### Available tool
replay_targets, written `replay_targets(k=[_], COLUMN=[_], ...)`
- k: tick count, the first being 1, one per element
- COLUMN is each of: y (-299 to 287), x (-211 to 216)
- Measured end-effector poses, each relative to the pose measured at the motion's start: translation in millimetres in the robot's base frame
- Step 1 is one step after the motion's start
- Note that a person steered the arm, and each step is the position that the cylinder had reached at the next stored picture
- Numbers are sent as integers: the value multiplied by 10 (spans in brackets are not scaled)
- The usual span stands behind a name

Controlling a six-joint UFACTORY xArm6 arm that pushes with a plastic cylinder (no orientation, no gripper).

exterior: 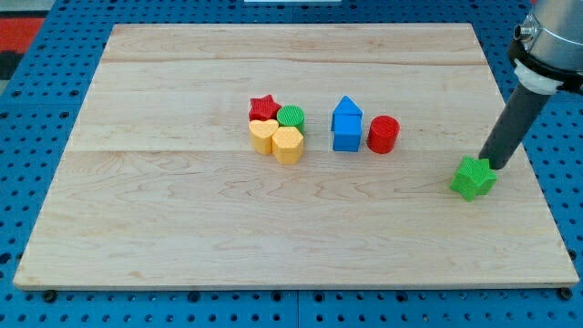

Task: Move the green star below the blue cube

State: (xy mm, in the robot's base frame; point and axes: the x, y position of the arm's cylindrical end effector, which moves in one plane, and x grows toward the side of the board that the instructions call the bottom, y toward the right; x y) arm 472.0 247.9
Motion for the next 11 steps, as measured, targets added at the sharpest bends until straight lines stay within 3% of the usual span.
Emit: replay_targets(k=[1,2,6,11], y=[261,163,-1411,-1784], x=[181,294,293,-11])
